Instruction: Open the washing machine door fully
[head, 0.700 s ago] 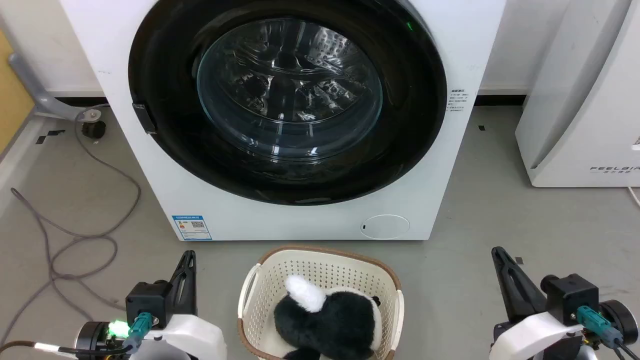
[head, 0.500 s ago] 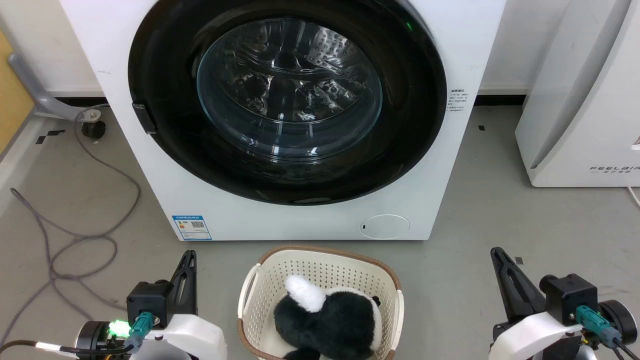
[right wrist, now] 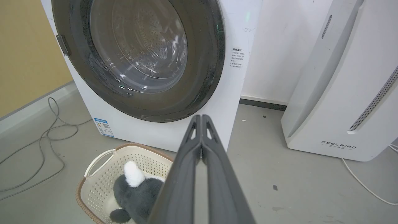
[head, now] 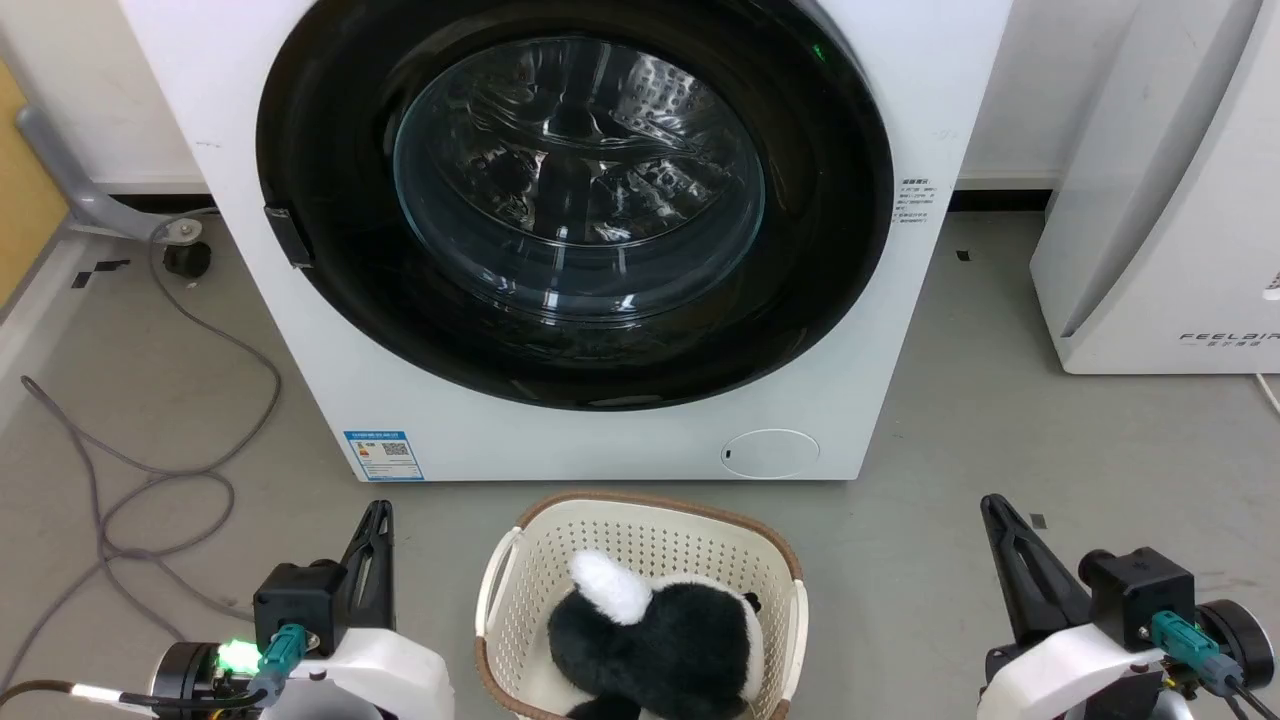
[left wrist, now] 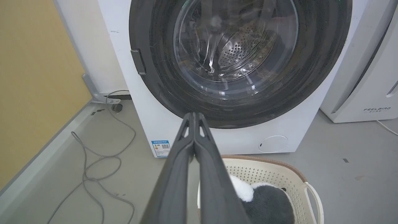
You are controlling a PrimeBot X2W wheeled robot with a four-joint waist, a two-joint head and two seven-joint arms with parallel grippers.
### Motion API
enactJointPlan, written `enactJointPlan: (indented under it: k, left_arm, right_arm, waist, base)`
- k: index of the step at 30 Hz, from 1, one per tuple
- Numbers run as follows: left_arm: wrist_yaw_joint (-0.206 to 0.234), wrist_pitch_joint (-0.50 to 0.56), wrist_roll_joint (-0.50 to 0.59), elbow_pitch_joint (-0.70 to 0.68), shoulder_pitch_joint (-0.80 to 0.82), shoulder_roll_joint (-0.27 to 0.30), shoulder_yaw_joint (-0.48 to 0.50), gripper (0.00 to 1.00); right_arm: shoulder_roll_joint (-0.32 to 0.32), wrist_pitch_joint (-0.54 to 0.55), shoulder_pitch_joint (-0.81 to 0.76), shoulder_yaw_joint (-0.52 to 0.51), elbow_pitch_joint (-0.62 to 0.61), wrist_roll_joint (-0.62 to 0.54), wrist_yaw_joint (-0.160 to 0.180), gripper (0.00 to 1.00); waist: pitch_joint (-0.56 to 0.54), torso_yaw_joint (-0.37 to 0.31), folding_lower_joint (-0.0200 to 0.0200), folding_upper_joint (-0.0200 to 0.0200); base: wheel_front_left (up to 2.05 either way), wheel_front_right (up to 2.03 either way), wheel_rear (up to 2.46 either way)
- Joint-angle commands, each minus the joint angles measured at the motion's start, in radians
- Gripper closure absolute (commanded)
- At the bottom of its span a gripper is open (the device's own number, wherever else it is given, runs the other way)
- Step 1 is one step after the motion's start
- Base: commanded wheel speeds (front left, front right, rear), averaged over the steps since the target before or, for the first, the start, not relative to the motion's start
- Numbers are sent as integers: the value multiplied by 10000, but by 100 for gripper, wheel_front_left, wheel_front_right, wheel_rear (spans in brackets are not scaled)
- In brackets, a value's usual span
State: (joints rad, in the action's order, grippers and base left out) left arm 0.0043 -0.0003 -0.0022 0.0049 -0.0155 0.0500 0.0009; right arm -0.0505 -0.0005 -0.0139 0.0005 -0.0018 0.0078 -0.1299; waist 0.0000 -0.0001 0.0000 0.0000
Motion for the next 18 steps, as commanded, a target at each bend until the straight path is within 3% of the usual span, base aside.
enactJointPlan:
  k: [1, 18]
  left_arm:
    - [0, -1, 0, 0, 0, 0, 0, 0]
    - [177, -299, -91, -54, 6, 0, -92, 0]
  right_arm:
    - [0, -1, 0, -1, 0, 0, 0, 0]
    - [0, -298, -15, -154, -276, 653, -1, 0]
  waist:
    - [0, 0, 0, 0]
    - [28, -1, 0, 0]
  base:
    - [0, 0, 0]
    - [0, 0, 0]
